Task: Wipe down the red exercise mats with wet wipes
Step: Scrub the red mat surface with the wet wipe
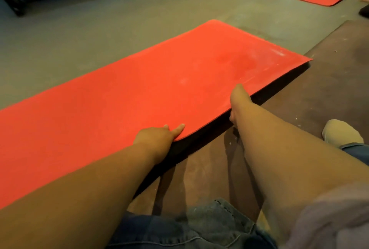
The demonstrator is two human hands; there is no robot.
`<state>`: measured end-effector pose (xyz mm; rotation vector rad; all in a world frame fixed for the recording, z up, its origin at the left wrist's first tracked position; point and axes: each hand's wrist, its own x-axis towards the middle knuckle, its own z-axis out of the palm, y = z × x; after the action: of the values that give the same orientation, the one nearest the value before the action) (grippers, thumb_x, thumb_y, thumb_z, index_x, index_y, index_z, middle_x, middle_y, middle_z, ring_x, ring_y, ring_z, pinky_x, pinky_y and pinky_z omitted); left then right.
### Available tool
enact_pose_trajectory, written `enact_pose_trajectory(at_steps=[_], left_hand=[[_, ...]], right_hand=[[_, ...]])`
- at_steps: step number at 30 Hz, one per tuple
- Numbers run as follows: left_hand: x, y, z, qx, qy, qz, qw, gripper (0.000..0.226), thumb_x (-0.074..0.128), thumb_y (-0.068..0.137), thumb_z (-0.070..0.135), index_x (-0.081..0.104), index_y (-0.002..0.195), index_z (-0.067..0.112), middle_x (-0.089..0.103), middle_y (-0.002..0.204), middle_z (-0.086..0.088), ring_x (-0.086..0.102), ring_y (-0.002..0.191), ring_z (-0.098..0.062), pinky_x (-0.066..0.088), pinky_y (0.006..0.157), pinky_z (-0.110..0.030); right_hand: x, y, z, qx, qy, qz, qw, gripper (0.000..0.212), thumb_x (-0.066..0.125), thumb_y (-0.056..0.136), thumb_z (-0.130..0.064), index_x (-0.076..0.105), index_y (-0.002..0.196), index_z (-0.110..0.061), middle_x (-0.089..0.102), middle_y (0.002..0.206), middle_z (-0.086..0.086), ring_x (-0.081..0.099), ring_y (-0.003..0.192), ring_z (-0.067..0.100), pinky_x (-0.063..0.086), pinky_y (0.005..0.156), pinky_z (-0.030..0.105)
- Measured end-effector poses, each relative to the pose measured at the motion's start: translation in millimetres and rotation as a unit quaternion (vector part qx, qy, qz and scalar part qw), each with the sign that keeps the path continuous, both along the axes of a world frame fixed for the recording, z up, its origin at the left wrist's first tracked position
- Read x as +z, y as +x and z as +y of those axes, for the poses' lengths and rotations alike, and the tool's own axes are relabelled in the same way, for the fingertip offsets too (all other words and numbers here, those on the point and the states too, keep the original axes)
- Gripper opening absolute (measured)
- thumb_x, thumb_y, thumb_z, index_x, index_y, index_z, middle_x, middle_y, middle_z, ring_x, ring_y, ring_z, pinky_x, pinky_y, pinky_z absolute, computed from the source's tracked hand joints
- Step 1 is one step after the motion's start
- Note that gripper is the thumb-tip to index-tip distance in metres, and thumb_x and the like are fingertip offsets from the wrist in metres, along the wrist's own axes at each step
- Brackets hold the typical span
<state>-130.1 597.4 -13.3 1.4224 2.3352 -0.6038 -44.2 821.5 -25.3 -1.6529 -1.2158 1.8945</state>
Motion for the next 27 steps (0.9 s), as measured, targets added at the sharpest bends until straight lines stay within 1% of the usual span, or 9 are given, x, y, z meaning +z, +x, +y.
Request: enact_pose_trajectory(at_steps=[1, 2, 3, 6, 10, 18, 21, 24, 27], left_hand=[[3.6, -3.7, -1.5, -0.016, 0.008, 0.009, 1.0, 0.079, 0.034, 0.096, 0.009, -0.012, 0.145, 0.05, 0.013, 0.16, -0.001, 0.046, 0.129, -0.031, 0.048, 0.082, -0.042], [9.8, -9.1, -2.8, -0.018, 0.012, 0.018, 1.0, 0.077, 0.033, 0.097, 0.009, -0.011, 0.145, 0.05, 0.014, 0.16, 0.0, 0.045, 0.131, -0.03, 0.049, 0.086, -0.042], [16.7, -15.2, -4.4, -0.035, 0.021, 0.031, 0.999, 0.076, 0.032, 0.097, 0.009, -0.01, 0.146, 0.05, 0.015, 0.16, 0.001, 0.044, 0.131, -0.029, 0.048, 0.088, -0.042], [38.6, -28.5, -8.8, -0.055, 0.031, 0.065, 0.996, 0.073, 0.028, 0.097, 0.008, -0.007, 0.147, 0.049, 0.017, 0.159, 0.002, 0.047, 0.129, -0.029, 0.046, 0.089, -0.041], [78.1, -54.6, -18.8, -0.085, 0.055, 0.121, 0.987, 0.071, 0.025, 0.098, 0.008, -0.006, 0.146, 0.052, 0.019, 0.159, 0.002, 0.05, 0.126, -0.029, 0.047, 0.087, -0.04], [185.3, -92.5, -69.7, -0.086, 0.073, 0.23, 0.967, 0.065, 0.029, 0.101, 0.018, -0.002, 0.145, 0.054, 0.029, 0.154, 0.008, 0.052, 0.123, -0.025, 0.046, 0.087, -0.037], [218.8, -100.7, -114.9, -0.056, 0.064, 0.257, 0.963, 0.065, 0.029, 0.101, 0.02, -0.004, 0.143, 0.058, 0.026, 0.155, 0.01, 0.056, 0.119, -0.024, 0.046, 0.078, -0.035], [260.1, -116.2, -153.2, -0.035, 0.056, 0.342, 0.937, 0.068, 0.025, 0.099, 0.015, -0.004, 0.142, 0.059, 0.022, 0.156, 0.015, 0.063, 0.105, -0.02, 0.035, 0.055, -0.027], [277.4, -126.5, -186.7, 0.007, 0.055, 0.353, 0.934, 0.075, 0.025, 0.095, 0.006, -0.002, 0.143, 0.058, 0.016, 0.157, 0.019, 0.056, 0.117, -0.018, 0.032, 0.054, -0.028]], right_hand=[[6.7, -2.6, -3.0, 0.051, -0.011, -0.023, 0.998, 0.038, 0.033, 0.096, -0.037, 0.04, 0.131, -0.023, 0.056, 0.111, 0.013, 0.058, 0.098, 0.032, 0.057, 0.071, 0.043], [9.0, -6.2, -5.0, 0.089, -0.014, -0.047, 0.995, 0.023, 0.032, 0.097, -0.032, 0.035, 0.119, -0.026, 0.05, 0.083, 0.01, 0.053, 0.069, 0.026, 0.052, 0.042, 0.032], [8.8, -8.1, -4.0, 0.109, -0.006, -0.068, 0.992, 0.014, 0.03, 0.098, -0.026, 0.026, 0.111, -0.028, 0.039, 0.069, 0.005, 0.038, 0.053, 0.018, 0.034, 0.028, 0.019], [9.1, -14.1, -1.8, 0.146, 0.013, -0.051, 0.988, 0.015, 0.025, 0.099, -0.02, 0.02, 0.108, -0.031, 0.031, 0.065, 0.0, 0.024, 0.049, 0.011, 0.017, 0.029, 0.011], [48.6, -24.4, -19.2, 0.11, 0.013, 0.045, 0.993, 0.015, 0.03, 0.099, -0.02, 0.044, 0.096, -0.025, 0.032, 0.067, -0.002, 0.027, 0.045, 0.007, 0.016, 0.03, 0.015], [138.1, -57.4, -70.3, 0.12, 0.018, 0.173, 0.977, 0.023, 0.035, 0.101, -0.018, 0.044, 0.081, -0.022, 0.03, 0.063, -0.002, 0.029, 0.033, 0.004, 0.015, 0.031, 0.014], [156.3, -76.9, -108.8, 0.159, -0.013, 0.22, 0.962, 0.022, 0.035, 0.102, -0.018, 0.048, 0.084, -0.022, 0.03, 0.059, -0.002, 0.028, 0.031, 0.005, 0.015, 0.033, 0.015], [167.1, -95.6, -156.0, 0.199, -0.049, 0.237, 0.95, 0.022, 0.038, 0.102, -0.022, 0.046, 0.082, -0.021, 0.03, 0.045, -0.003, 0.027, 0.029, 0.005, 0.014, 0.033, 0.016], [172.0, -108.6, -196.1, 0.203, -0.081, 0.243, 0.945, 0.02, 0.04, 0.101, -0.024, 0.046, 0.082, -0.022, 0.032, 0.048, -0.003, 0.029, 0.034, 0.006, 0.015, 0.034, 0.018]])
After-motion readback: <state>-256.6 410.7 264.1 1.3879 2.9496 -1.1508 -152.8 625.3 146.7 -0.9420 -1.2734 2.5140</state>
